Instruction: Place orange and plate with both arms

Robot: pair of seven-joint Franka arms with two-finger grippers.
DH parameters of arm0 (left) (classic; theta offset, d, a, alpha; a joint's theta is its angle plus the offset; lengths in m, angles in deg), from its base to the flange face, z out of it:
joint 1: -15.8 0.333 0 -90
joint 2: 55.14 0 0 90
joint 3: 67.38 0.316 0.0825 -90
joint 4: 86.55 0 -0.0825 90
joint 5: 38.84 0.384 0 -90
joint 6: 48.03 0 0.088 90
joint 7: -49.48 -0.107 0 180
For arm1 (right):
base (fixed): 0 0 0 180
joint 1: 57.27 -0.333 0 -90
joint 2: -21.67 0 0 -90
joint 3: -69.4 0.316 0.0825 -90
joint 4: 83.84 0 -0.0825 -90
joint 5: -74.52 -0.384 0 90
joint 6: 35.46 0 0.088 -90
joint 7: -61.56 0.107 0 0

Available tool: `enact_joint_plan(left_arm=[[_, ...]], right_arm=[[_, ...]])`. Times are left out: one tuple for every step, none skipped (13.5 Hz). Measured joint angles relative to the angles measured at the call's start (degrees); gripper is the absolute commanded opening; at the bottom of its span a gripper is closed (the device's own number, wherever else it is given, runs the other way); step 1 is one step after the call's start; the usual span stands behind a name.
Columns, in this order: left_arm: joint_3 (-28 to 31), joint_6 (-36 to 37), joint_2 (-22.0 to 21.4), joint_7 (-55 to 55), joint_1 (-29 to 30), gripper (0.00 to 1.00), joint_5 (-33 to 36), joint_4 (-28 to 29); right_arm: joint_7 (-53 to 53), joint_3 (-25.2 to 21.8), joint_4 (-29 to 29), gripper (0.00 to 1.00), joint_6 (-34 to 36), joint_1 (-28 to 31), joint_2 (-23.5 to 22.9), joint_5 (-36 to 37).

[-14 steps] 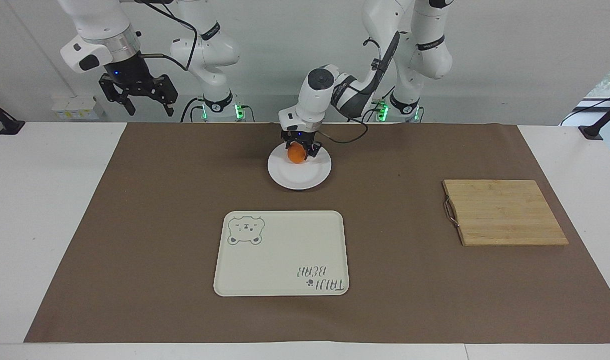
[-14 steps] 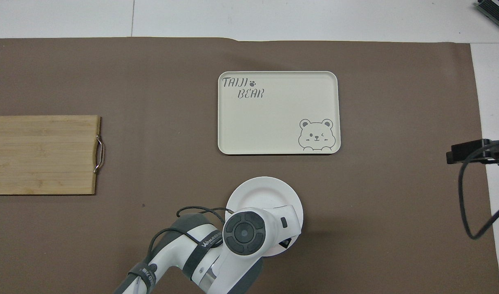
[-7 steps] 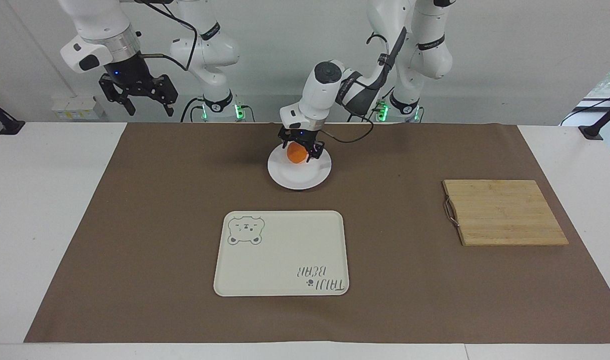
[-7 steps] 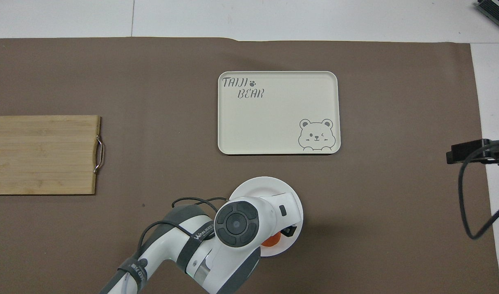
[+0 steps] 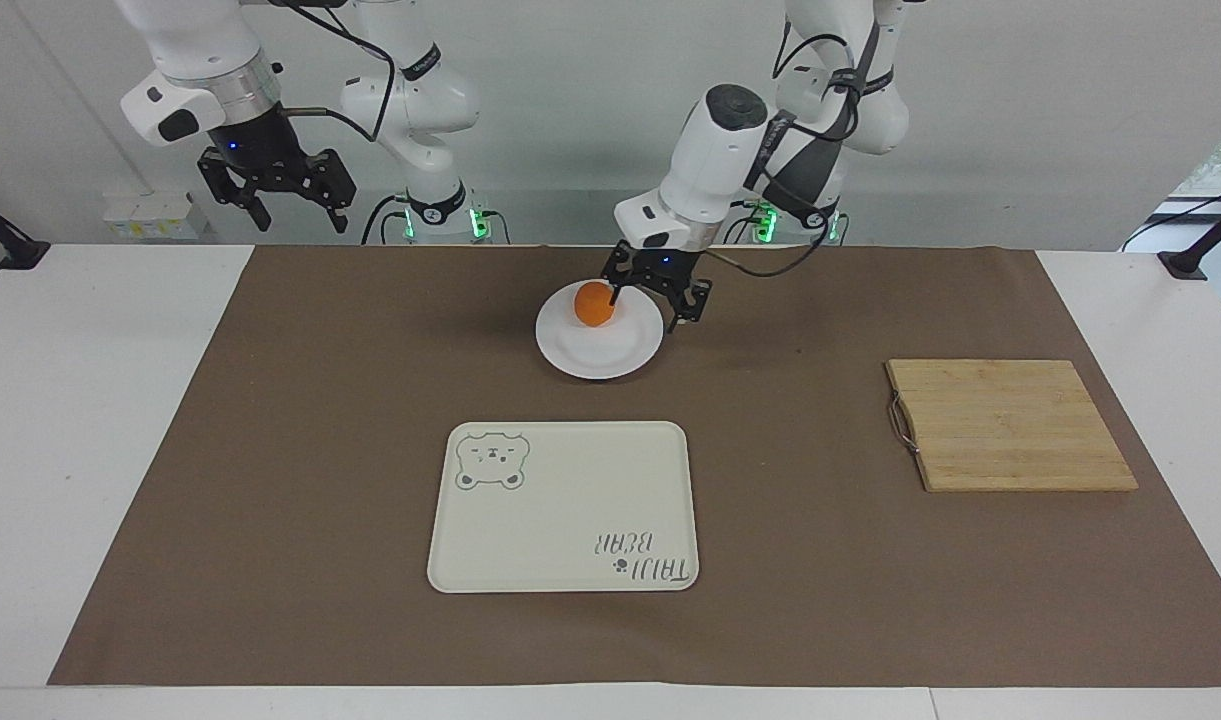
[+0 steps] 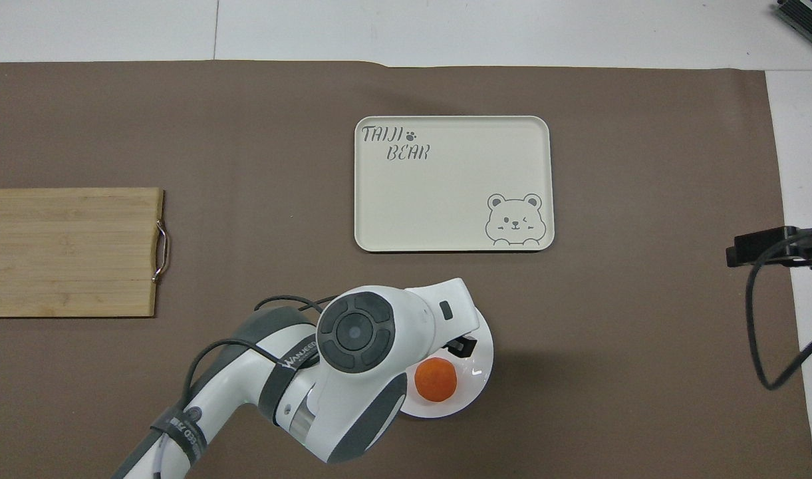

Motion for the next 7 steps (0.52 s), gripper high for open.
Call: enact_joint_plan(left_arm=[[0.07,1.27,-1.02,-1.43,2.59,1.00,1.34,-0.18],[0.11,2.68,-1.66,-2.85,5.09,1.00,2.65,-0.71],[0.14,4.06,-1.91,-4.10,7.31,1.00,3.95,-1.60],[0.13,5.38,-1.97,-5.42,9.60,1.00,5.28,-2.64],[0.17,6.36,-1.97,-6.49,11.80,1.00,6.53,-3.49],[0.16,7.13,-1.99,-7.73,14.14,1.00,7.66,-4.23],[0.20,8.05,-2.00,-9.56,16.32,1.00,8.12,-5.01]], right_arm=[[0.00,0.00,0.00,1.00,0.00,0.00,0.00,0.00],[0.00,0.00,0.00,1.00,0.00,0.00,0.00,0.00],[0.00,0.00,0.00,1.00,0.00,0.00,0.00,0.00],[0.00,0.00,0.00,1.00,0.00,0.00,0.00,0.00],[0.00,0.00,0.00,1.00,0.00,0.00,0.00,0.00],[0.00,0.00,0.00,1.00,0.00,0.00,0.00,0.00],[0.00,0.00,0.00,1.00,0.00,0.00,0.00,0.00]])
